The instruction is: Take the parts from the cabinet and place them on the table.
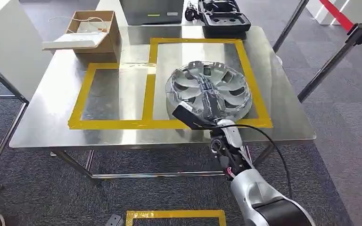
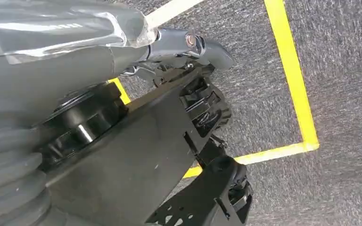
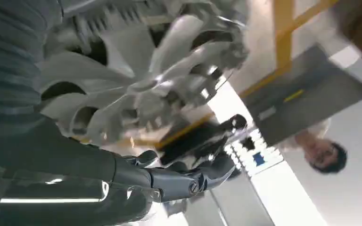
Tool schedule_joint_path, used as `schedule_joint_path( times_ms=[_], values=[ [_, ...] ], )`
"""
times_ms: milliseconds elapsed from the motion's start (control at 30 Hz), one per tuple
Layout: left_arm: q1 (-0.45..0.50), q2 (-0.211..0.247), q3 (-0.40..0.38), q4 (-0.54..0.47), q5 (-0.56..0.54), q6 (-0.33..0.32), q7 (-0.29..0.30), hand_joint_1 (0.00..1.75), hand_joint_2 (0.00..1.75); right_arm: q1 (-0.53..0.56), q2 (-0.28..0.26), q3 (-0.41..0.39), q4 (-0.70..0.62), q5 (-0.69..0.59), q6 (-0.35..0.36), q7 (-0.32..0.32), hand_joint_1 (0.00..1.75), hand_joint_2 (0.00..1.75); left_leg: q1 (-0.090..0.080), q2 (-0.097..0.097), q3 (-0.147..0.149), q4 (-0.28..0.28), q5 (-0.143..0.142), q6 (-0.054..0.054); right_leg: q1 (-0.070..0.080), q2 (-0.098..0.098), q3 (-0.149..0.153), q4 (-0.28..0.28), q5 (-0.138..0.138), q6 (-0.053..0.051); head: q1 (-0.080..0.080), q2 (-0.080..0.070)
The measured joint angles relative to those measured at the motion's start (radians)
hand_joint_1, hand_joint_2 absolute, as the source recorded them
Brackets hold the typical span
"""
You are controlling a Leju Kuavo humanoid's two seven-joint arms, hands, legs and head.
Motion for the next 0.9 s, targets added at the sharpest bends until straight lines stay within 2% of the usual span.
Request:
schedule_joint_path(
  times_ms=[100, 167, 267, 367, 500, 567, 667, 733, 767, 900],
  values=[
    [0.002, 0.0, 0.001, 0.0, 0.002, -0.002, -0.002, 0.0, 1.75, 0.001, 0.041, -0.015, -0.023, -0.048, 0.067, -0.024, 0.0, 1.75, 0.0, -0.002, 0.0, 0.0, 0.0, 0.0, 0.0, -0.001, 0.001, 0.0, -0.001, -0.001, 0.0, 0.0],
    [0.004, 0.0, 0.002, 0.0, 0.002, -0.008, -0.003, 0.0, 1.75, 0.01, 0.053, -0.011, -0.055, -0.111, 0.143, -0.051, 0.0, 1.75, 0.0, -0.001, 0.0, 0.0, 0.0, 0.0, 0.0, -0.001, 0.001, 0.0, -0.001, -0.001, 0.0, 0.0],
    [0.005, 0.0, 0.003, 0.0, 0.001, -0.015, -0.003, 0.0, 1.75, 0.051, 0.059, 0.051, -0.16, -0.256, 0.248, -0.017, 0.0, 1.75, 0.0, -0.002, 0.0, 0.0, 0.0, 0.0, 0.0, -0.001, 0.001, 0.0, -0.001, -0.001, 0.001, 0.0],
    [0.006, 0.0, 0.009, 0.0, -0.003, -0.018, -0.004, 0.0, 1.75, 0.078, 0.058, 0.123, -0.242, -0.33, 0.274, 0.014, 0.0, 1.75, 0.0, -0.001, 0.0, 0.0, 0.0, 0.0, 0.0, 0.0, 0.0, 0.0, 0.0, -0.001, 0.0, 0.0],
    [0.008, 0.0, 0.018, 0.0, -0.003, -0.023, -0.007, 0.0, 1.75, 0.106, 0.029, 0.232, -0.361, -0.526, 0.307, 0.04, 0.0, 1.75, 0.0, 0.0, 0.0, 0.0, 0.0, 0.0, 0.0, 0.0, 0.0, 0.0, -0.001, -0.001, 0.0, 0.0],
    [0.008, 0.0, 0.024, 0.0, -0.002, -0.023, -0.012, 0.0, 1.75, 0.124, 0.003, 0.289, -0.44, -0.604, 0.271, 0.039, 0.0, 1.75, 0.0, -0.001, 0.001, 0.0, 0.0, 0.0, 0.0, -0.001, 0.0, 0.0, -0.001, -0.001, 0.001, 0.0],
    [0.01, 0.002, 0.028, 0.0, 0.002, -0.021, -0.019, 0.0, 1.75, 0.152, -0.037, 0.354, -0.568, -0.699, 0.126, -0.021, 0.0, 1.75, 0.0, -0.001, 0.001, 0.0, 0.0, 0.0, 0.0, 0.0, 0.0, 0.0, -0.001, -0.001, 0.001, 0.0],
    [0.012, 0.002, 0.034, 0.0, 0.004, -0.02, -0.024, 0.0, 1.75, 0.198, -0.062, 0.366, -0.699, -0.804, 0.039, -0.105, 0.0, 1.75, 0.0, -0.002, 0.001, 0.0, 0.0, 0.0, 0.0, -0.001, 0.001, 0.0, -0.001, -0.001, 0.001, 0.0],
    [0.014, 0.002, 0.036, 0.0, 0.005, -0.02, -0.026, 0.0, 1.75, 0.221, -0.075, 0.37, -0.769, -0.838, 0.013, -0.127, 0.0, 1.75, 0.0, -0.002, 0.001, 0.0, 0.0, 0.0, 0.0, -0.001, 0.001, 0.0, -0.001, -0.001, 0.001, 0.0],
    [0.019, 0.003, 0.047, 0.0, 0.006, -0.019, -0.033, 0.0, 1.75, 0.32, -0.118, 0.376, -1.016, -0.904, -0.103, -0.145, 0.0, 1.75, 0.0, -0.002, 0.001, 0.0, -0.001, -0.001, 0.0, -0.001, 0.001, -0.001, -0.002, -0.001, 0.0, 0.0]
  ],
)
